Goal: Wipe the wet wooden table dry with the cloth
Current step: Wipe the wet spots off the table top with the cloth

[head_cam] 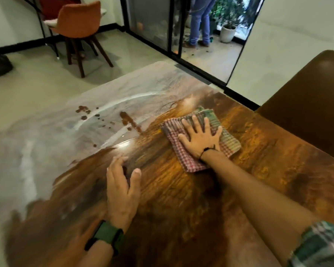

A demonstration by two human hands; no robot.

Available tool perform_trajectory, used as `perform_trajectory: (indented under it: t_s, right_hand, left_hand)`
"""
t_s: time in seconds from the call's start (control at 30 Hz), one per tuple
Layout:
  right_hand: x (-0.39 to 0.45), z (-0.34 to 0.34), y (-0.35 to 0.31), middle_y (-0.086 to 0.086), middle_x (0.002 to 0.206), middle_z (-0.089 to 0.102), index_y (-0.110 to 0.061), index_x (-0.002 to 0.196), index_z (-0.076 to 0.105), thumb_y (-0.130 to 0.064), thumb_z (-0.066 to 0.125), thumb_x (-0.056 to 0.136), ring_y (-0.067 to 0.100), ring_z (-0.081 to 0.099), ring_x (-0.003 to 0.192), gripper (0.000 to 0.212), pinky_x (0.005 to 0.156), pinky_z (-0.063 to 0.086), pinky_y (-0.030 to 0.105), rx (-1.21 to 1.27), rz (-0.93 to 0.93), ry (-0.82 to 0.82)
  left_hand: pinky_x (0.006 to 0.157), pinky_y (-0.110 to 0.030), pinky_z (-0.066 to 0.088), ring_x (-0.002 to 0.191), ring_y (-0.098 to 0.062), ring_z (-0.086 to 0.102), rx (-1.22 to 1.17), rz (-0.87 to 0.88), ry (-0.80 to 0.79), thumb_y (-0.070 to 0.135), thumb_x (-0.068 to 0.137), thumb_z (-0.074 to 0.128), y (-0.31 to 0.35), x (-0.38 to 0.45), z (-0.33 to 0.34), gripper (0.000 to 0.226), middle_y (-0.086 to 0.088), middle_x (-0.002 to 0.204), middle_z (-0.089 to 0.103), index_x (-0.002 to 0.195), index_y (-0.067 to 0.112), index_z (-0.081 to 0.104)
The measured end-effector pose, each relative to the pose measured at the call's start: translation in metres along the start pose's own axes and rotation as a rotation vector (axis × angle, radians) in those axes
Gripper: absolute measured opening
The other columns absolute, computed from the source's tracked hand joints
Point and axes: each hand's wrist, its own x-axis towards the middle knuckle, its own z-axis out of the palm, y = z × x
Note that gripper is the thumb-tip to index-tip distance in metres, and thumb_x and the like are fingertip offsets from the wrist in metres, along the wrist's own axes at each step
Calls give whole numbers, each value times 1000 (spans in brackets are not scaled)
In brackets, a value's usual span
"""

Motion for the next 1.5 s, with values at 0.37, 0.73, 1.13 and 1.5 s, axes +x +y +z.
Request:
perform_trajectory:
  t_s: [0.37,0.73,1.13,1.5]
  right_hand:
    - [-306,36,-113,-2,158,17,-38,148,16,-68,23,90,36,15,142,66,99,11,71,13,-496,21]
    - [-277,36,-203,0,159,1,-42,146,-1,-56,13,93,36,-5,144,57,105,-11,66,-45,-525,-21]
    - [-261,33,-300,0,159,-6,-31,150,1,-43,14,100,22,-12,145,53,114,-10,45,5,-502,-4]
    - [-489,47,-175,1,156,-11,-24,144,-7,-34,22,102,14,-20,140,52,109,-21,29,24,-294,-96]
  left_hand:
    - [106,-31,26,135,-14,29,-123,-48,-6,52,82,32,10,-64,-75,43,-2,143,36,120,34,37]
    - [99,-30,38,113,-12,47,-220,-193,3,48,87,36,-31,-113,-150,36,-2,120,52,113,27,47]
    - [93,-21,39,113,-1,46,-275,-127,-39,53,84,37,-46,-173,-233,29,10,118,51,110,43,45]
    - [83,-12,36,100,5,47,-319,-123,-7,43,85,38,-2,-250,-320,34,12,114,50,116,29,47]
